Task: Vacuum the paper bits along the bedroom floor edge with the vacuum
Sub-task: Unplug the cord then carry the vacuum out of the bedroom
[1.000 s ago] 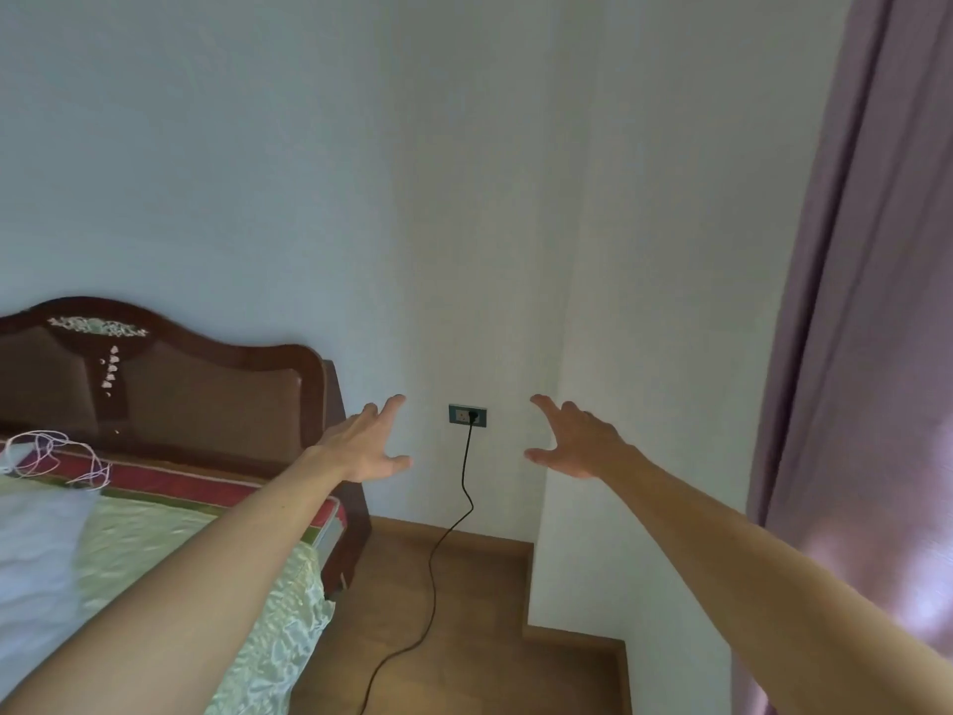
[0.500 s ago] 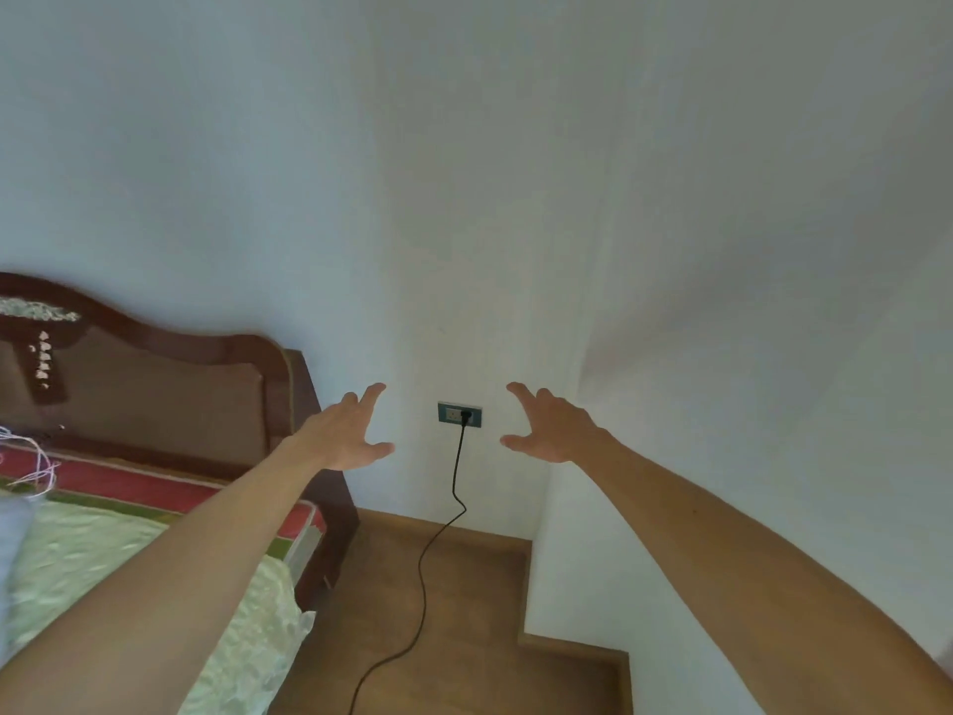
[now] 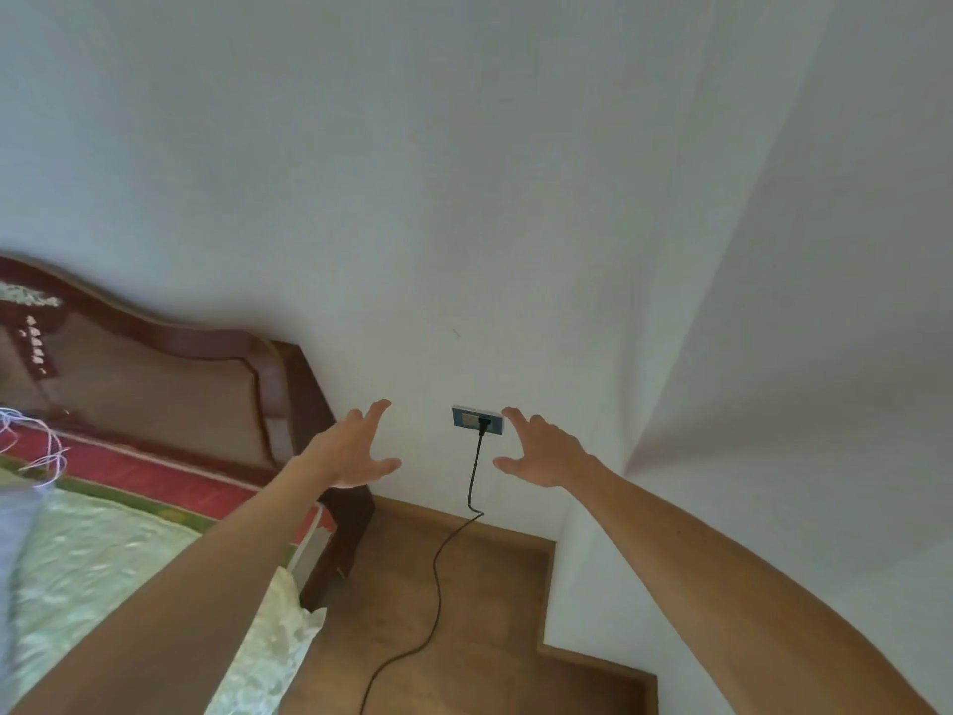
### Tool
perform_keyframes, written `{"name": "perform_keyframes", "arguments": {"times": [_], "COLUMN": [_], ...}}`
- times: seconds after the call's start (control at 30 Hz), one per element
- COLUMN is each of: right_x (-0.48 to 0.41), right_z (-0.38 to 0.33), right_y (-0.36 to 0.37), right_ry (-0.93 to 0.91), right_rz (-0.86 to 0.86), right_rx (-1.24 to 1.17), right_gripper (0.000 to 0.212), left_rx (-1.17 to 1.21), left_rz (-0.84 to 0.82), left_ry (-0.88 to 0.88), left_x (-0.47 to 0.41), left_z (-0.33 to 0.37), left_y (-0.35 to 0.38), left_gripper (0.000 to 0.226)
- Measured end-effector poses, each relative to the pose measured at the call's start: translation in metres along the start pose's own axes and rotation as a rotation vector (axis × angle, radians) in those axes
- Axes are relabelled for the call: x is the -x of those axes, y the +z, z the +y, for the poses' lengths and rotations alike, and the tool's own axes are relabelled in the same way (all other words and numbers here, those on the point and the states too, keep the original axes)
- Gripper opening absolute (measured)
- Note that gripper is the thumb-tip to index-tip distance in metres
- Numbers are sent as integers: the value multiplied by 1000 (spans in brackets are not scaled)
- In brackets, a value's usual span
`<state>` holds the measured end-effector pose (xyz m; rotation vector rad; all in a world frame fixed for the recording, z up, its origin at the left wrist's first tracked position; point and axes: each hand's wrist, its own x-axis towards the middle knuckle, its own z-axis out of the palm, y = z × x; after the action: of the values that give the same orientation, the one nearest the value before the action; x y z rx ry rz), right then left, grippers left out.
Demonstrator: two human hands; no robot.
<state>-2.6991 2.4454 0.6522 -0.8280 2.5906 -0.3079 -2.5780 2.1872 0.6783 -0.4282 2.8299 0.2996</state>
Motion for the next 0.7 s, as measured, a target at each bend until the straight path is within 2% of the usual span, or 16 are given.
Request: {"name": "perform_keyframes", "arguments": {"times": [0.37,0.7], "right_x": [-74,-135], "right_z": [14,20], "right_y": [40,97], "right_ry": [26,247], "right_rz": [-97,-109], "right_rx": [-18,-175], "right_gripper": [81,75], "left_rx": [47,64], "left_rz": [-119,-312], "left_ry": [21,142], "left_x": [-77,-172], "left_z": [-9,-33], "left_y": [47,119], "left_gripper": [89,89]}}
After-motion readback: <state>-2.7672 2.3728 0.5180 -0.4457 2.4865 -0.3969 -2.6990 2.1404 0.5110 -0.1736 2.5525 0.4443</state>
